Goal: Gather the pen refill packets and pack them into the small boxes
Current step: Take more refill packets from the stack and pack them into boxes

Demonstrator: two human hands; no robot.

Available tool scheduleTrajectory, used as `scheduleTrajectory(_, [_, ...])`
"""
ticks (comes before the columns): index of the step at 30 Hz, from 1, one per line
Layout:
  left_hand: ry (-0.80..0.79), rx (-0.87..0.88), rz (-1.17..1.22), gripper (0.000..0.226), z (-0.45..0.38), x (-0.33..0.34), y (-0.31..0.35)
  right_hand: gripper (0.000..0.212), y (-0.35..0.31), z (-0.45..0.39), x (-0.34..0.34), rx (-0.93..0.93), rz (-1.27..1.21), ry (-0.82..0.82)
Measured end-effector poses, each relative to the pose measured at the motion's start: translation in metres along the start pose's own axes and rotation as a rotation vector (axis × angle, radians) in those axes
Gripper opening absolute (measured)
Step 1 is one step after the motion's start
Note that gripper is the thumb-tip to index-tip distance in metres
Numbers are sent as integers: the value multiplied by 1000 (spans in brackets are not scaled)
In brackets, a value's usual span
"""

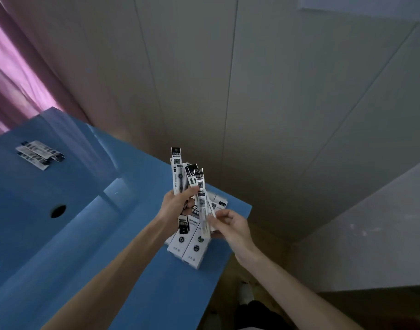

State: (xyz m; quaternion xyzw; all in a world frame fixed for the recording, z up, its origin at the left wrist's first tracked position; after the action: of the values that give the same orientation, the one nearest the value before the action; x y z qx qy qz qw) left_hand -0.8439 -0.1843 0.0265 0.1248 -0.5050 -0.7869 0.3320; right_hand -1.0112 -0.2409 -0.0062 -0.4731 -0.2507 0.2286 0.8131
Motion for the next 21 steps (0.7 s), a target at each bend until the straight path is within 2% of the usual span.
scheduleTrajectory(3, [-20, 12, -10, 23, -4, 0, 0, 30, -10, -12, -3, -77, 172, -95])
scheduleTrajectory(8, [-65, 66, -153, 19, -8, -2, 9, 34, -70, -44, -7, -280, 295, -11])
scheduleTrajectory(11, [-97, 100, -259, 21, -14, -3, 14, 50, -96, -65, 9, -309, 509, -58])
scheduleTrajectory(12, [-112, 103, -285, 22, -16, -3, 16, 49, -99, -71, 14, -293, 534, -87])
scheduleTrajectory(15, [-125, 92, -316, 20, -21, -4, 23, 27, -100, -81, 18, -247, 463, -152])
scheduleTrajectory(18, [-124, 61, -316, 19, -26, -3, 27, 19, -96, -84, 17, -284, 419, -102])
scheduleTrajectory(21, [-136, 29, -309, 17, -28, -1, 25, 20, -88, -87, 12, -339, 463, -48])
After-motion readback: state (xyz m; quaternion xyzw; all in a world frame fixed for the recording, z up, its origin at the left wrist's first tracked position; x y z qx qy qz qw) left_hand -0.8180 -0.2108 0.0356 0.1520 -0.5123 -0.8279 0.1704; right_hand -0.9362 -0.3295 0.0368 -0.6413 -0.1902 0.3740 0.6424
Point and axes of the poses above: each hand's wrist, its own z-axis away from the middle knuckle, its own x-axis out of the palm, y = z × x, the point moved 5 cm from there along -z, towards the middle knuckle, and after that the axes turned 1 degree about -y, right-handed, at the moved point
